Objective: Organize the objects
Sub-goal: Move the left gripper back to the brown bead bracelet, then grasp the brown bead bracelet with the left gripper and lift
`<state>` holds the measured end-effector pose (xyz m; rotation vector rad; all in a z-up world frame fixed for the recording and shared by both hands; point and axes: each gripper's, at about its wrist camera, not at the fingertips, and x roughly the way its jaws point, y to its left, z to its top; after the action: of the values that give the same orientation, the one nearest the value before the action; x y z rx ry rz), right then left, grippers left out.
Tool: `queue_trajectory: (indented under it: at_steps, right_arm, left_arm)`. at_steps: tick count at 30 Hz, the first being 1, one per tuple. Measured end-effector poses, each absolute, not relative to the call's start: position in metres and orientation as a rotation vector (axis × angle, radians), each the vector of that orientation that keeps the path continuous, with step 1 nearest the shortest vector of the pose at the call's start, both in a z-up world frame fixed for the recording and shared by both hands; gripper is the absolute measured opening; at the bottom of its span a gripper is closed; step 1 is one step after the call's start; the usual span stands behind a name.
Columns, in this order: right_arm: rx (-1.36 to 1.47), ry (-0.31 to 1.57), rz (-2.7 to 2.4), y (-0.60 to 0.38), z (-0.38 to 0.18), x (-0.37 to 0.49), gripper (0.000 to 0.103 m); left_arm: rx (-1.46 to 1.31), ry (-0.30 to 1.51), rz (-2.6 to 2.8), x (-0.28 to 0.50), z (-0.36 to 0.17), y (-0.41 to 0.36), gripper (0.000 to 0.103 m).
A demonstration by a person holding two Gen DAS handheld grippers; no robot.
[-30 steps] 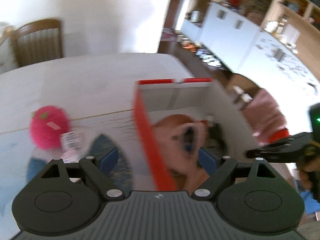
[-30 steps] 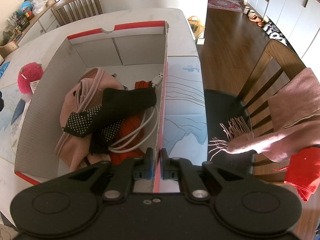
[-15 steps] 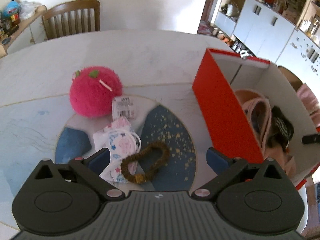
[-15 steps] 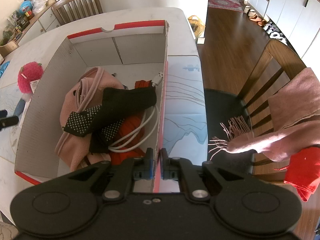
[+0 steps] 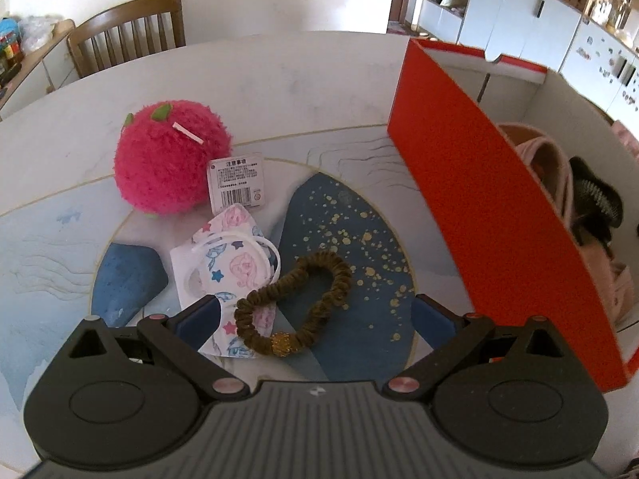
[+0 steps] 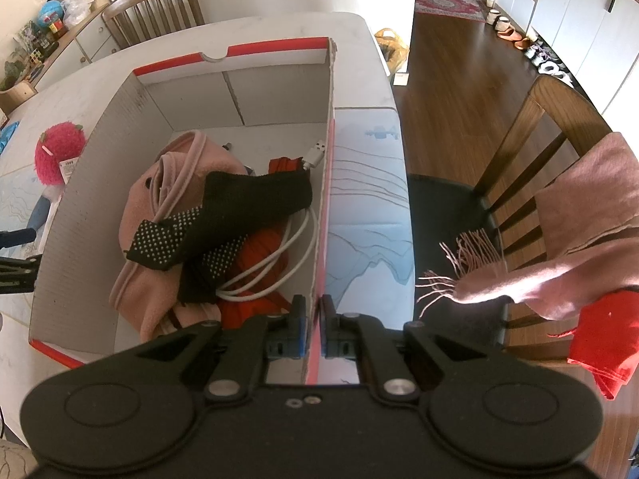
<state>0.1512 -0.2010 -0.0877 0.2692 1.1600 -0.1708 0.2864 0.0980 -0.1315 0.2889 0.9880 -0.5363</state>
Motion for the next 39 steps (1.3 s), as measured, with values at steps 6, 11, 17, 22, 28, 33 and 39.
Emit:
queue_trajectory:
  at_steps: [6,11,17,22,28,33,39]
  right_arm:
    - [0.271,1.161,-0.171,-0.201,-0.088,0.151,0.006]
    - [0.27,1.163,-0.171,-0.201,-0.089,0.151,0.006]
    - [0.263,1.168,-0.171,-0.2,-0.09,0.152,0.006]
    - [0.255,1.17,-0.173,-0.199,-0.089,0.152,0.005]
    - [0.255,1.169,-0.172,-0.199,-0.089,0.152,0.005]
    - [0.255,1.169,-0.172,-0.2,-0.089,0.152,0.005]
    - [0.253,1.168,-0.171,-0.2,-0.089,0.152,0.005]
  left_arm:
    - [0.296,1.008,-0.512,0.294,-0.142,0.098,0.091]
    - [0.31,1.022,-0.49,0.298,-0.148,0.098,0.068]
    - [0.324,1.015,-0.473,0.298,-0.147,0.1,0.048]
    - [0.325,1.005,-0.465,0.297,-0.142,0.101,0.03]
    - [0.303,0.993,-0.481,0.292,-0.127,0.106,0.011]
    - [0.275,0.986,-0.505,0.287,-0.116,0.11,0.005]
    - [0.31,0.971,-0.536,0.281,-0.113,0.105,0.005]
